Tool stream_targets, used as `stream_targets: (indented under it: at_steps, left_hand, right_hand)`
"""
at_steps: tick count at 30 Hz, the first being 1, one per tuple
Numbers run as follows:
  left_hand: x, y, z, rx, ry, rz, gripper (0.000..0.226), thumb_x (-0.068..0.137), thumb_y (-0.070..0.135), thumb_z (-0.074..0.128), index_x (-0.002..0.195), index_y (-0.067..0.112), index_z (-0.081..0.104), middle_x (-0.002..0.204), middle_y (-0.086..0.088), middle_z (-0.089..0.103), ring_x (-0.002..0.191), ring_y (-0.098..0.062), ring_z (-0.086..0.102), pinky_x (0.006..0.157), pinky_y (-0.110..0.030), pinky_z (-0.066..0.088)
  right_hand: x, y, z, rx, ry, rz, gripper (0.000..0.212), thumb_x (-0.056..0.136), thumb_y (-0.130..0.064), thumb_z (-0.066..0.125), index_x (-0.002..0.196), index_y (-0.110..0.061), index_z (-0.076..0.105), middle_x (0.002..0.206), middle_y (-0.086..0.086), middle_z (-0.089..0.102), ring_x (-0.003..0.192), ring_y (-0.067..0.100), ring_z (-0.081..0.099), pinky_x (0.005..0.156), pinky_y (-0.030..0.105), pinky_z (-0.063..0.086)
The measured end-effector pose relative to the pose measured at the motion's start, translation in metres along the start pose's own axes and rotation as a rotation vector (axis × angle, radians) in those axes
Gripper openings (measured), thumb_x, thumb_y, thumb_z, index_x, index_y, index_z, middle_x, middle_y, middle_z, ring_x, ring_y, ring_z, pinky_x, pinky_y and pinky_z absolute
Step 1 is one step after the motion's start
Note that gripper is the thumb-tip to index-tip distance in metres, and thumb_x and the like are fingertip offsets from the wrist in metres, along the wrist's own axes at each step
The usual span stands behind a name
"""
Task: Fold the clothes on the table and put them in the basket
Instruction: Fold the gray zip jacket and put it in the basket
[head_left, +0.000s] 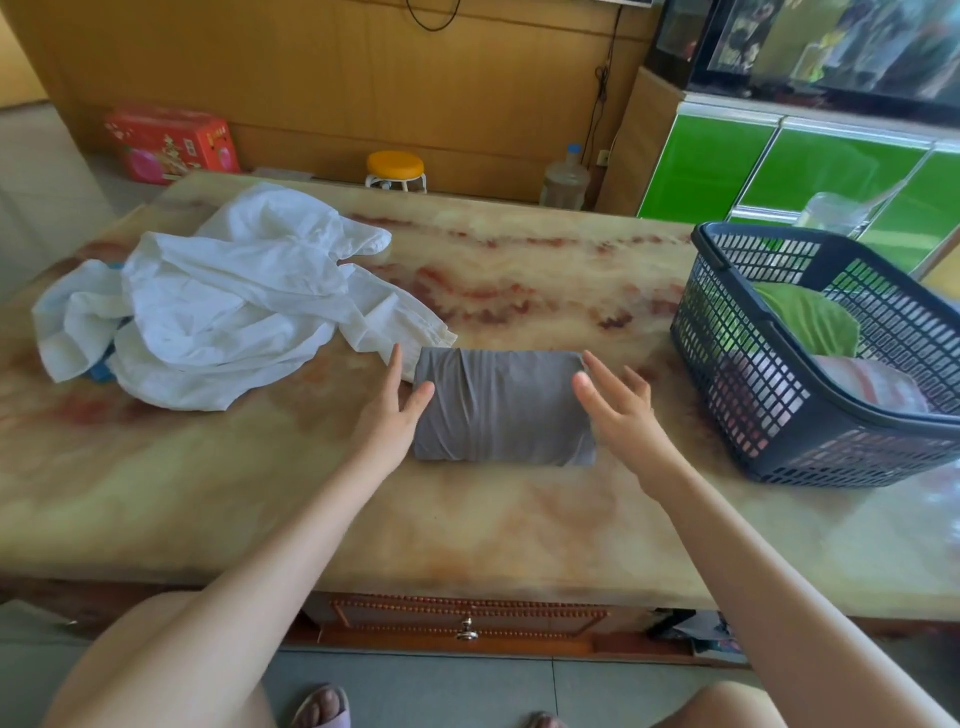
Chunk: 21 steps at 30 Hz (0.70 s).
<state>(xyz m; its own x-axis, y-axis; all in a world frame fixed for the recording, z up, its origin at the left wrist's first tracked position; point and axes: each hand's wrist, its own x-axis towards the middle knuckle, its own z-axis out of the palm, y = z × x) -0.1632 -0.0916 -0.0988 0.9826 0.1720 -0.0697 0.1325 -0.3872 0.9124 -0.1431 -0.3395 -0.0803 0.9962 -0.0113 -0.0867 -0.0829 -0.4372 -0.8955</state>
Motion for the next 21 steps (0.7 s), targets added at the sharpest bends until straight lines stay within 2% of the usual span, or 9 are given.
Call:
stream_targets:
  at_steps: [3, 5, 6, 9, 12, 14, 17, 19, 21]
  left_hand:
    - [0.005, -0.002, 0.008, 0.122, 0.076, -0.062, 0.064, 0.098, 0.04, 0.044, 0.151, 0.035, 0.009, 0.149, -0.002, 0.038, 0.131, -0.028, 0.042, 0.095, -0.032, 0.038]
    - [0.005, -0.002, 0.012, 0.175, 0.074, -0.095, 0.067, 0.097, 0.039, 0.046, 0.15, 0.038, 0.006, 0.145, -0.007, 0.043, 0.126, -0.031, 0.046, 0.089, -0.033, 0.042]
    - [0.006, -0.003, 0.012, 0.181, 0.069, -0.101, 0.069, 0.096, 0.039, 0.048, 0.15, 0.038, 0.006, 0.145, -0.008, 0.043, 0.126, -0.032, 0.045, 0.091, -0.034, 0.043]
    - [0.011, -0.003, 0.012, 0.206, 0.045, -0.082, 0.074, 0.094, 0.034, 0.054, 0.149, 0.04, 0.005, 0.139, -0.014, 0.04, 0.126, -0.032, 0.041, 0.101, -0.039, 0.039]
    - [0.015, 0.002, 0.01, 0.064, -0.07, -0.141, 0.073, 0.096, 0.022, 0.053, 0.149, 0.042, 0.006, 0.149, -0.005, 0.03, 0.132, -0.025, 0.038, 0.092, -0.029, 0.036]
    - [0.016, 0.007, 0.006, 0.043, -0.139, -0.153, 0.075, 0.096, 0.015, 0.052, 0.15, 0.04, 0.005, 0.155, 0.001, 0.024, 0.136, -0.022, 0.035, 0.093, -0.028, 0.035]
    - [0.015, 0.01, 0.002, 0.011, -0.191, -0.168, 0.082, 0.095, 0.01, 0.052, 0.149, 0.041, -0.002, 0.156, 0.007, 0.018, 0.137, -0.02, 0.031, 0.095, -0.028, 0.033]
    - [0.013, 0.012, 0.003, 0.054, -0.208, -0.141, 0.084, 0.095, 0.009, 0.049, 0.147, 0.046, -0.007, 0.146, 0.008, 0.031, 0.118, -0.016, 0.046, 0.083, -0.023, 0.038]
    - [0.011, 0.012, 0.003, 0.078, -0.209, -0.097, 0.086, 0.095, 0.009, 0.047, 0.143, 0.052, -0.009, 0.13, 0.011, 0.035, 0.083, -0.003, 0.047, 0.068, -0.018, 0.037]
  right_hand:
    - [0.009, -0.012, 0.001, 0.189, -0.088, 0.156, 0.046, 0.092, -0.038, 0.059, 0.136, -0.034, 0.049, 0.129, -0.006, 0.056, 0.111, 0.011, 0.054, 0.083, 0.03, 0.052]
    - [0.012, -0.015, 0.004, 0.156, -0.075, 0.222, 0.042, 0.092, -0.028, 0.061, 0.132, -0.033, 0.05, 0.103, -0.003, 0.062, 0.09, 0.015, 0.06, 0.073, 0.038, 0.054]
    - [0.013, -0.016, 0.005, 0.139, -0.07, 0.25, 0.04, 0.092, -0.024, 0.061, 0.129, -0.032, 0.05, 0.1, 0.0, 0.06, 0.084, 0.016, 0.059, 0.069, 0.038, 0.054]
    - [0.017, -0.014, 0.009, 0.129, -0.084, 0.332, 0.04, 0.091, -0.02, 0.059, 0.127, -0.03, 0.045, 0.114, 0.009, 0.056, 0.085, 0.019, 0.056, 0.063, 0.035, 0.052]
    - [0.02, -0.015, 0.011, 0.094, -0.076, 0.355, 0.04, 0.092, -0.02, 0.057, 0.127, -0.03, 0.04, 0.115, 0.01, 0.055, 0.094, 0.025, 0.055, 0.071, 0.039, 0.052]
    - [0.021, -0.018, 0.013, 0.101, -0.087, 0.399, 0.041, 0.092, -0.019, 0.055, 0.127, -0.029, 0.037, 0.114, 0.01, 0.055, 0.096, 0.026, 0.055, 0.073, 0.039, 0.05]
    - [0.022, -0.025, 0.009, 0.088, -0.158, 0.487, 0.044, 0.092, -0.019, 0.053, 0.129, -0.032, 0.032, 0.12, 0.008, 0.051, 0.101, 0.027, 0.053, 0.065, 0.04, 0.049]
    - [0.022, -0.025, 0.003, 0.052, -0.213, 0.511, 0.047, 0.091, -0.02, 0.056, 0.127, -0.035, 0.031, 0.12, 0.008, 0.052, 0.1, 0.026, 0.054, 0.06, 0.041, 0.051]
    - [0.021, -0.024, -0.002, 0.059, -0.245, 0.517, 0.047, 0.09, -0.02, 0.058, 0.126, -0.035, 0.031, 0.11, 0.007, 0.055, 0.092, 0.023, 0.056, 0.065, 0.045, 0.053]
